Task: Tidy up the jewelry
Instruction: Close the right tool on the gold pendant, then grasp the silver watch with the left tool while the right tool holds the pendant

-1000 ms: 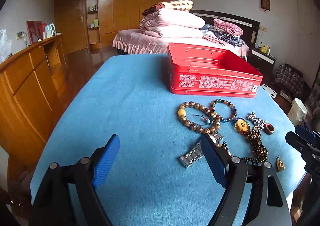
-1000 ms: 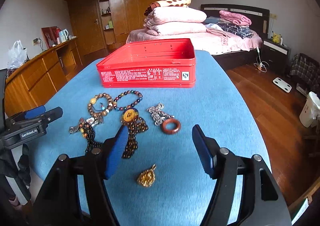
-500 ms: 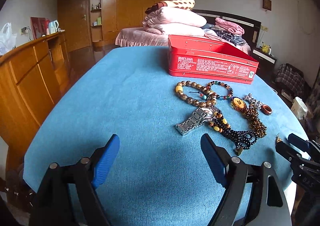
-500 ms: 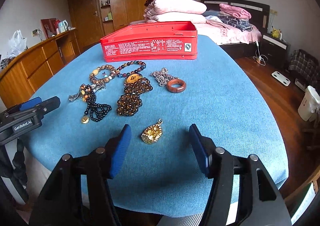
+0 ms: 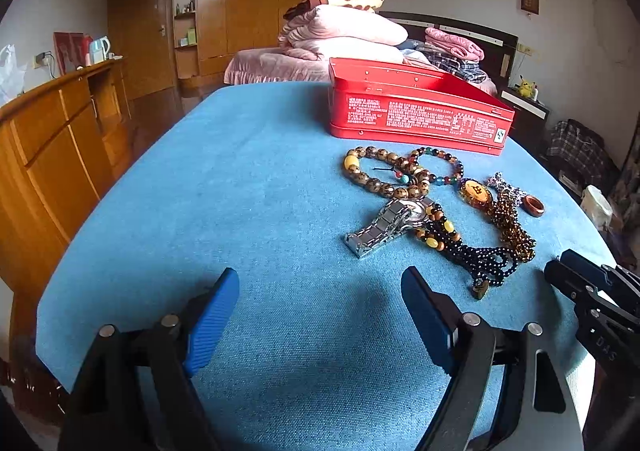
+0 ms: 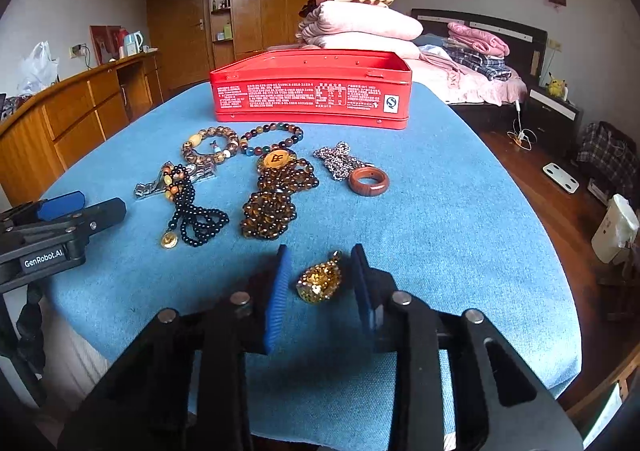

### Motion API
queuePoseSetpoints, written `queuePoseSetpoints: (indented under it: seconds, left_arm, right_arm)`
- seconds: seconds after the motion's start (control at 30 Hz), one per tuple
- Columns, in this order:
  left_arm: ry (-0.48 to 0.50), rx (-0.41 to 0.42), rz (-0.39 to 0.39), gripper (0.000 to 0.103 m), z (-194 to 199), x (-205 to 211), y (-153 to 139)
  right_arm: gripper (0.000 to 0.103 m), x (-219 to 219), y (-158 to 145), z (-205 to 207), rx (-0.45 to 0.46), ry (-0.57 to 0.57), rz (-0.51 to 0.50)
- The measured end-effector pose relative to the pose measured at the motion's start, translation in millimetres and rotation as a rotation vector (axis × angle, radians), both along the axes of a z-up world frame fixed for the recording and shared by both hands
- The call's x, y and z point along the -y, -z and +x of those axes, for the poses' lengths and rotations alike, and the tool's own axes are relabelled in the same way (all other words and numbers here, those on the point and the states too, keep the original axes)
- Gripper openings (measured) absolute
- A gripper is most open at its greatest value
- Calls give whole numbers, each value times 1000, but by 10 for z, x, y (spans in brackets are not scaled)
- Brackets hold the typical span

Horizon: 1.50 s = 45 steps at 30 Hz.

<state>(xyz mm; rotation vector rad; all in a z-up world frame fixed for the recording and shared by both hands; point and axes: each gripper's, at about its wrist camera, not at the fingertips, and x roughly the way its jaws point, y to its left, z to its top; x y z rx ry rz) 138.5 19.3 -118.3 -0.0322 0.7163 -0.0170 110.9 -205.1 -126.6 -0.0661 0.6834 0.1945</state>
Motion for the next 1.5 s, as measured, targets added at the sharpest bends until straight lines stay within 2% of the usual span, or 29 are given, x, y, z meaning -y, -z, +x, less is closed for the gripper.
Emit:
queuePoseSetpoints:
  seconds: [0.3,0.63,0.8,1.03,1.27,1.33,1.43,1.5]
  left_arm:
    - [39,-24,-24,82,85,15,24]
    - [68,-47,23,82,349,34,69]
    - [75,-57,-2,82,452,11,56]
    - [172,-95,4,82,598,121,24]
    - [195,-132,-6,81,771,196,11]
    - [199,-135,-16,78,795,215,5]
    - [211,-130,-23,66,826,235,-9]
    - [225,-120,-33,45,827,259,-19]
  right_arm:
    - [20,6,-28,21,-14,-13,20]
    - [20,44,-51,92,-24,-11,51]
    - [21,56,-44,127,-27,-8,52]
    - [21,60,-45,170,-29,-7,55]
    - [21,67,-37,193,-32,-8,59]
    - [21,65,-35,193,-33,-9,62]
    - [21,62,-34,193,-34,-9,64]
    - [21,62,-35,192,-34,-9,62]
